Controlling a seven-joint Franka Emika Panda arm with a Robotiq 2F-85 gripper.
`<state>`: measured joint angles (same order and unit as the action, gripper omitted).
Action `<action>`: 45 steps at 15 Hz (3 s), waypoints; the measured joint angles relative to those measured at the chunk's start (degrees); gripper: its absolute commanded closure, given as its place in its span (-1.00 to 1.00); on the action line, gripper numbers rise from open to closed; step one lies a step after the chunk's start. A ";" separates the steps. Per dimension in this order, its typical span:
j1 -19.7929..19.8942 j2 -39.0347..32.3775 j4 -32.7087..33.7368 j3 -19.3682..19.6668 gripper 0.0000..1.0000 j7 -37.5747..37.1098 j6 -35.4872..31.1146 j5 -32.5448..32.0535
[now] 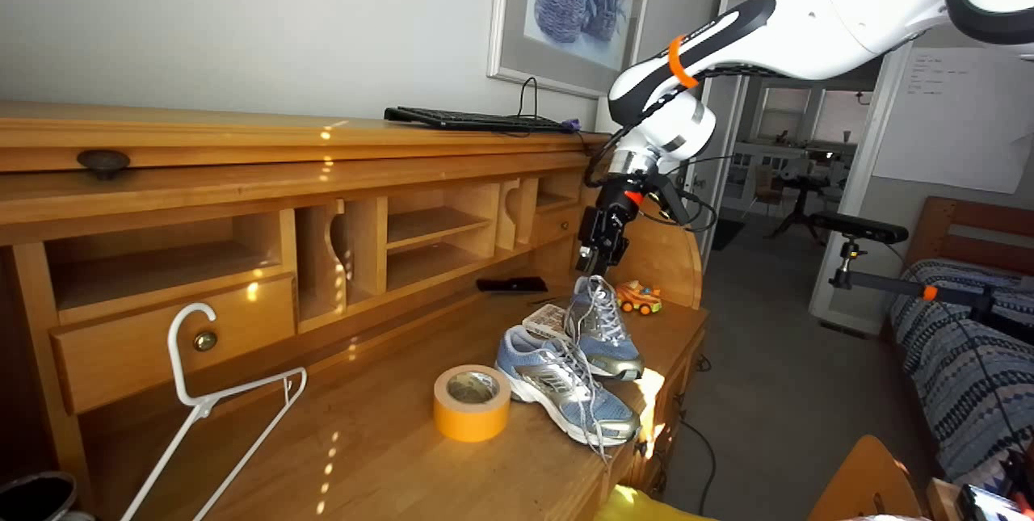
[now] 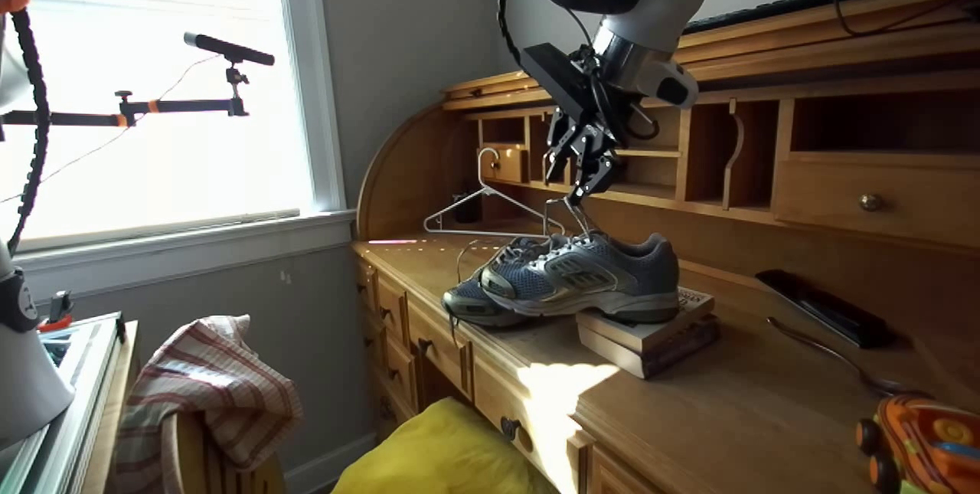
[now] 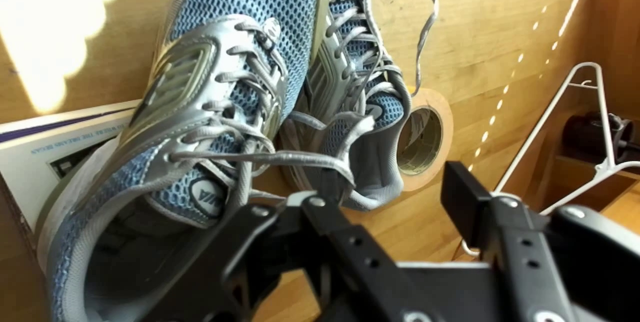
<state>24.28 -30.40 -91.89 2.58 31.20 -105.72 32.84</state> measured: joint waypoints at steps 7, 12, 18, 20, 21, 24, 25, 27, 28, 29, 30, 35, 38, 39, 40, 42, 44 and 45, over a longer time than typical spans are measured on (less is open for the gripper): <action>0.58 -0.01 0.46 0.00 -0.15 0.05 2.44 2.08; 1.13 -0.05 0.58 0.03 -0.15 0.32 5.77 4.38; 1.39 -0.35 1.51 0.30 -0.18 0.48 8.34 6.30; 1.38 -0.52 2.03 0.53 -0.16 0.48 8.35 6.33; 1.38 -0.55 2.24 0.71 -0.16 0.48 8.35 6.34; 1.42 -0.59 3.05 1.31 -0.15 0.46 8.34 6.36; 1.43 -0.60 3.34 1.53 -0.18 0.44 8.33 6.37; 1.44 -0.60 3.85 1.91 -0.17 0.39 8.25 6.38; 1.44 -0.60 4.14 2.10 -0.14 0.34 8.09 6.38; 1.42 -0.60 4.37 2.31 -0.16 0.25 7.68 6.38; 1.35 -0.60 4.53 2.52 -0.14 0.07 6.76 6.23; 0.76 -0.60 4.58 2.90 -0.31 -0.30 3.40 5.34; -0.48 -0.34 4.40 3.00 -0.46 -0.25 2.82 0.76; -1.09 -0.20 4.28 3.00 -0.44 -0.15 2.67 -1.69; -1.70 -0.07 4.18 2.93 -0.52 0.15 2.53 -3.90; -2.91 0.06 4.13 2.67 -0.43 1.04 2.09 -7.85; -4.06 0.10 4.11 2.20 -0.37 1.94 1.68 -11.07; -4.59 0.10 4.08 1.89 -0.36 2.25 1.53 -12.27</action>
<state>19.69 -30.30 -87.81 4.46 33.46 -104.20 20.57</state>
